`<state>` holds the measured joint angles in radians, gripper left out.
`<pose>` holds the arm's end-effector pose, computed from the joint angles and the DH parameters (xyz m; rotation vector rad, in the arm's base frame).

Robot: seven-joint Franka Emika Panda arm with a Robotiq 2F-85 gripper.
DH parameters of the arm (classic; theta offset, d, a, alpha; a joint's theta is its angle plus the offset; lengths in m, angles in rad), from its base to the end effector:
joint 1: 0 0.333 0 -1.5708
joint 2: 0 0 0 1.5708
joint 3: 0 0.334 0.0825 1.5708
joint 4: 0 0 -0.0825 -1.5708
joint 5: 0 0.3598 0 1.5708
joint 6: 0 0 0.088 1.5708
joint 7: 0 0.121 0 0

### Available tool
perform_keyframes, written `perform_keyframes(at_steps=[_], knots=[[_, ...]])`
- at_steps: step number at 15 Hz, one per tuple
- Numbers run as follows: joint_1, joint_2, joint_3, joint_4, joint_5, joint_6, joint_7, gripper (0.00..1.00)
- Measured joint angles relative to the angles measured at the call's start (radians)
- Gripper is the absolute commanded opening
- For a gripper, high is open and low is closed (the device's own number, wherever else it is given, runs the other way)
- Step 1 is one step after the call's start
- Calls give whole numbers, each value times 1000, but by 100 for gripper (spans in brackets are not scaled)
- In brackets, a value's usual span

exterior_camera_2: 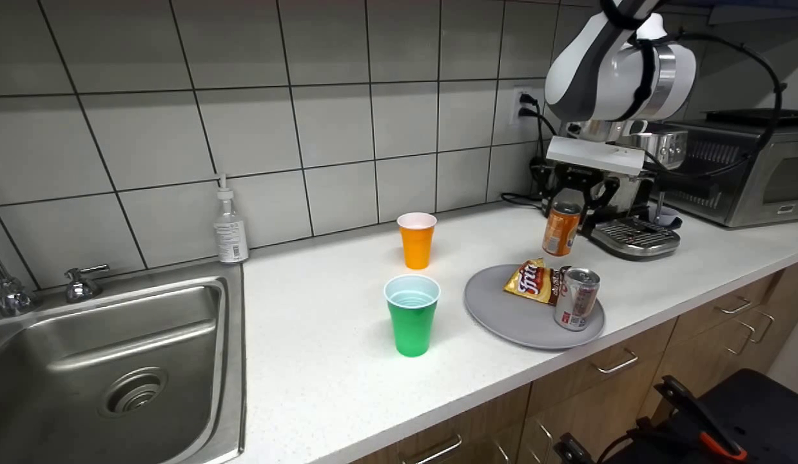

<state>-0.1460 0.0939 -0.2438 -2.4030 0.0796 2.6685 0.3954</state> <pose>0.4646 -0.1927 0.3170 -2.8328 1.2819 -0.2726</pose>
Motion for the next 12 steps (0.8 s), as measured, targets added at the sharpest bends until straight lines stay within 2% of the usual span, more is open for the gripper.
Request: perform_keyframes(at_steps=[12], knots=[[-62,161,-75,139,25,0,42,39]])
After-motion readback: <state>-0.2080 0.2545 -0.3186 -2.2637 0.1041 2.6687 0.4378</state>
